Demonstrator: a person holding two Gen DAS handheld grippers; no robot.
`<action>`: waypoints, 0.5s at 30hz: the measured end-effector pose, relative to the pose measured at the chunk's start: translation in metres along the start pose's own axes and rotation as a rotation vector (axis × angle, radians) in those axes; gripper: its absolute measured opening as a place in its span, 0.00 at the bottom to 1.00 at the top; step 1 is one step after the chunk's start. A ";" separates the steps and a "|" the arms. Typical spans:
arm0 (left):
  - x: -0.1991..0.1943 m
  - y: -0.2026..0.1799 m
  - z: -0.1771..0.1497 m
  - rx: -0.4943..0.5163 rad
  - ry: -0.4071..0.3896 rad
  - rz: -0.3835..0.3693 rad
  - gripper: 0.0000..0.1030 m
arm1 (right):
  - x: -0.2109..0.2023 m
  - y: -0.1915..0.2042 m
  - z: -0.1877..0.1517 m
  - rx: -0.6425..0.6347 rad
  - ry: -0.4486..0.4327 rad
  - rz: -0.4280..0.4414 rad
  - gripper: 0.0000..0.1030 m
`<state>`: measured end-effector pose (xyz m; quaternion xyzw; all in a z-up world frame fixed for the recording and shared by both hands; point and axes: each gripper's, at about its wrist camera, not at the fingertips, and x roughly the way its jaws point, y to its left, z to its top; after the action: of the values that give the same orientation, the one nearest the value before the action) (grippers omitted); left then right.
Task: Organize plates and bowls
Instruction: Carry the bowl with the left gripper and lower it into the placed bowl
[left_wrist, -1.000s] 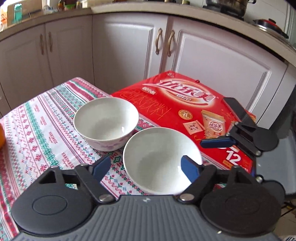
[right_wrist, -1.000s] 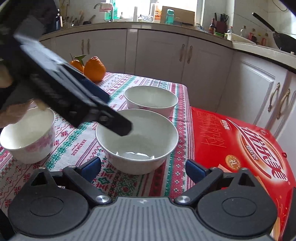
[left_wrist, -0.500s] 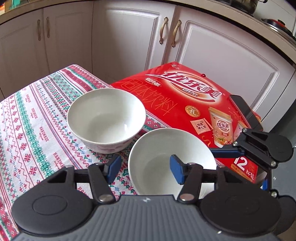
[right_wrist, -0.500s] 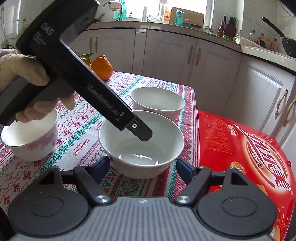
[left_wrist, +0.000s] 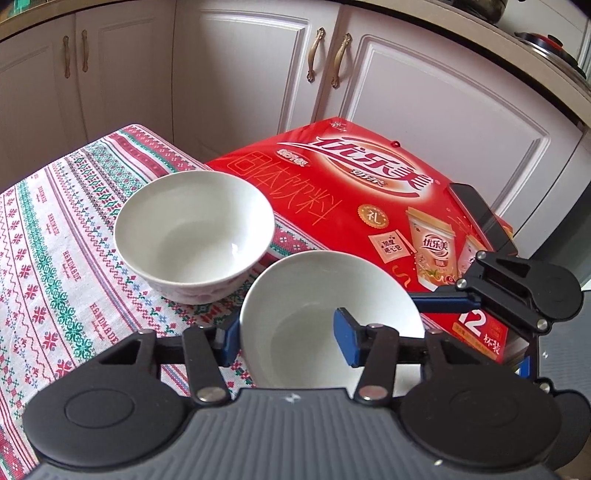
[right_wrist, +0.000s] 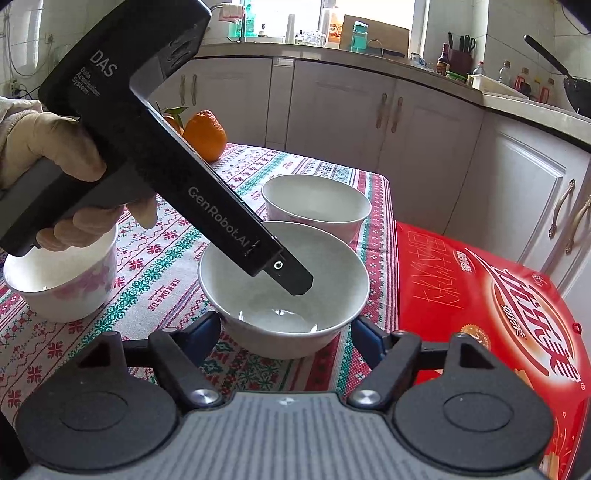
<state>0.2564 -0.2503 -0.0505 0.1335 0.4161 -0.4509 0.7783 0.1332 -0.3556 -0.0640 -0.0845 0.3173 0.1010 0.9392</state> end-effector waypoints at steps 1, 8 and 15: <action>-0.001 0.000 0.000 0.004 0.000 0.000 0.49 | -0.001 0.000 0.000 0.002 0.002 0.002 0.79; -0.016 -0.007 -0.007 0.004 -0.012 0.001 0.48 | -0.014 0.005 0.003 0.019 0.004 0.023 0.79; -0.045 -0.011 -0.018 -0.025 -0.042 0.011 0.49 | -0.034 0.019 0.010 0.000 -0.010 0.047 0.79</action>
<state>0.2265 -0.2192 -0.0254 0.1165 0.4046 -0.4439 0.7910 0.1076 -0.3396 -0.0372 -0.0767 0.3146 0.1236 0.9380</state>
